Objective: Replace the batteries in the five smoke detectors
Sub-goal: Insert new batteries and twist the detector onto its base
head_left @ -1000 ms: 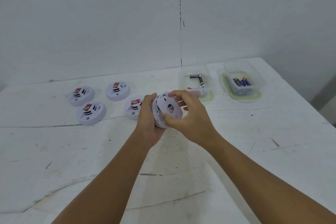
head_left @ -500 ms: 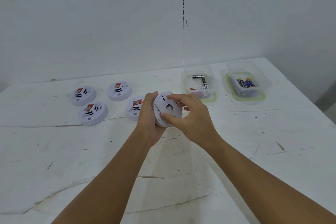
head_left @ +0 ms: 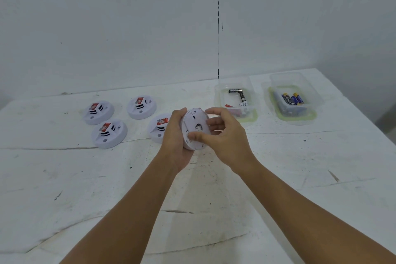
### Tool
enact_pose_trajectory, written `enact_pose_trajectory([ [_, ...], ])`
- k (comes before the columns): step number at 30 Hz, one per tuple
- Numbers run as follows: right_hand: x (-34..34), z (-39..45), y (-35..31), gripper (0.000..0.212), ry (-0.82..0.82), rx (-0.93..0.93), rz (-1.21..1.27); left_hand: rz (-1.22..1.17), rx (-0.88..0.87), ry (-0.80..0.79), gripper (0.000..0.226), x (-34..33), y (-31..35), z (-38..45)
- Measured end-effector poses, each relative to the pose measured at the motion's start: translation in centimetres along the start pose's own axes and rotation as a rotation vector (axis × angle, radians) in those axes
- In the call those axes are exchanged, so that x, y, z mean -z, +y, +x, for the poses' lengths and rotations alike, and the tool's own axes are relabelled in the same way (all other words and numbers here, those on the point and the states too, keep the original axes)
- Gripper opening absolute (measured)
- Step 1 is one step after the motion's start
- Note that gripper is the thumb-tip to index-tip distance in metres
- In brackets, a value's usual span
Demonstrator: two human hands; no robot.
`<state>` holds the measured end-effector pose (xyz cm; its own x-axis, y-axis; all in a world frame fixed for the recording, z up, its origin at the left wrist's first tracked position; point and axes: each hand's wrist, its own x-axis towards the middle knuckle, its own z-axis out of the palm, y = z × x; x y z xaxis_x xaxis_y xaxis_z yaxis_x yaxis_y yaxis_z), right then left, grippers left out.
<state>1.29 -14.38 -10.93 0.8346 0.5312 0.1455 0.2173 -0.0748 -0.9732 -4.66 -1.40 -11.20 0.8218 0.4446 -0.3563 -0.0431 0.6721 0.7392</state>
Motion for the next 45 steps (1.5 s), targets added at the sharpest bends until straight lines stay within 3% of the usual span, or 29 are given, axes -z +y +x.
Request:
enact_pose_trajectory([
  [12,0.5,0.8,-0.3,0.058,-0.080,0.070,-0.099,0.079,-0.030,0.011,0.041,-0.4,0.5,-0.1],
  [20,0.1,0.8,-0.4,0.052,-0.040,-0.117,0.026,0.203,-0.099,0.100,0.049,-0.9,0.7,-0.4],
  [28,-0.1,0.9,-0.7,0.052,-0.065,-0.156,0.064,0.222,-0.112,0.130,0.050,-0.9,0.9,-0.8],
  [36,0.7,0.5,-0.7,0.035,-0.150,-0.218,0.224,0.334,-0.175,0.062,0.044,-1.1,0.4,-1.1],
  [39,0.5,0.4,-0.5,0.041,-0.190,-0.243,0.313,0.413,-0.167,0.024,0.037,-1.5,0.2,-1.3],
  [45,1.1,0.4,0.6,0.026,-0.095,-0.258,0.324,0.456,-0.130,0.011,0.028,-1.6,0.0,-1.6],
])
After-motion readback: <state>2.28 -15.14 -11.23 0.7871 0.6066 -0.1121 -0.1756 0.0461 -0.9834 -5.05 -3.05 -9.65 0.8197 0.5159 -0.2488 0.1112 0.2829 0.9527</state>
